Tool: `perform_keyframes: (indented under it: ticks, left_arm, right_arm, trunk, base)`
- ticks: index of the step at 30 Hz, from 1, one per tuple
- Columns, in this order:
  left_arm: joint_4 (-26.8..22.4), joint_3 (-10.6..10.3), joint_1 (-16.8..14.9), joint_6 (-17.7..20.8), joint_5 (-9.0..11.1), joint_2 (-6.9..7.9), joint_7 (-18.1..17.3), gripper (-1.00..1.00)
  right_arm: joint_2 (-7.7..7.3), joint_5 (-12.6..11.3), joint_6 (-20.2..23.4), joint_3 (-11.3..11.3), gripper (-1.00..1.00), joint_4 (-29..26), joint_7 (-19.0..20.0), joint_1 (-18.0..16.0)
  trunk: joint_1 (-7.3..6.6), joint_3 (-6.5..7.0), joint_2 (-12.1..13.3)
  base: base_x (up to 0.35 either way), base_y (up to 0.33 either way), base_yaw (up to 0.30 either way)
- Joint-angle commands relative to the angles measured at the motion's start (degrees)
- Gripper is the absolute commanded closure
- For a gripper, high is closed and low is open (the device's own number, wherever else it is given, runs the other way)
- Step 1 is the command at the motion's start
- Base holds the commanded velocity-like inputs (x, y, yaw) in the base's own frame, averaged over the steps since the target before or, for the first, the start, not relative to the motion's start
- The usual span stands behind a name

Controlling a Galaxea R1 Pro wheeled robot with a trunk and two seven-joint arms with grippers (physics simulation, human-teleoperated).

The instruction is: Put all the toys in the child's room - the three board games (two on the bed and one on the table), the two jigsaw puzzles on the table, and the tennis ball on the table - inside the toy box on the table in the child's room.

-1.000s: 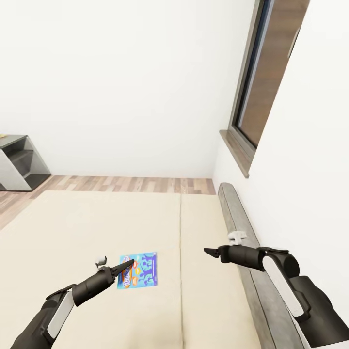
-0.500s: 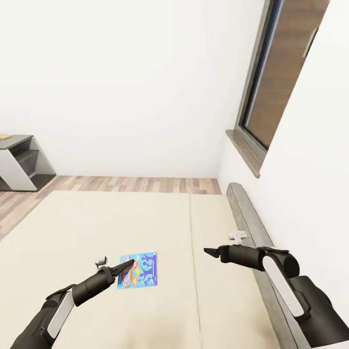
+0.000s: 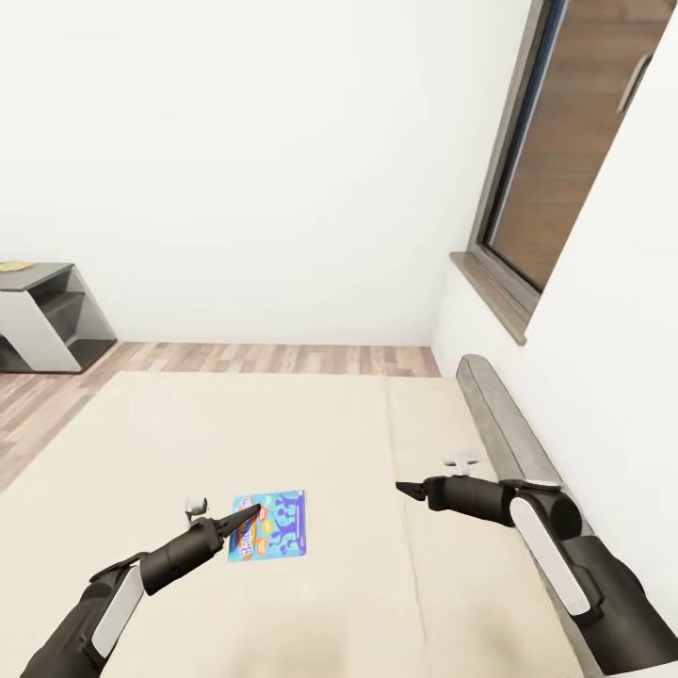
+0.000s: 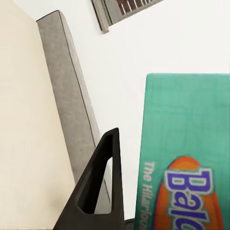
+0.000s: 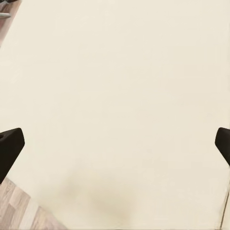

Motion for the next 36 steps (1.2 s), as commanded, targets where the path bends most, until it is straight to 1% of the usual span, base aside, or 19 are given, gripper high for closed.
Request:
perform_keyframes:
  ticks: [1, 36]
  left_arm:
    - [0.0, 0.0, 0.0, 0.6, 0.3, 0.01, -0.1, 1.00]
    - [0.0, -0.1, 0.0, 0.5, 0.4, 0.01, -0.1, 1.00]
  right_arm:
    - [-0.02, 0.3, 0.2, 0.0, -1.00, 0.0, 0.3, -0.1]
    - [-0.09, 0.4, 0.2, 0.0, -1.00, 0.0, 0.2, -0.1]
  trunk:
    - [0.03, -0.11, -0.1]
    - [0.03, -0.11, -0.1]
  base:
    - [0.000, 0.267, -0.024]
    - [0.000, 0.267, -0.003]
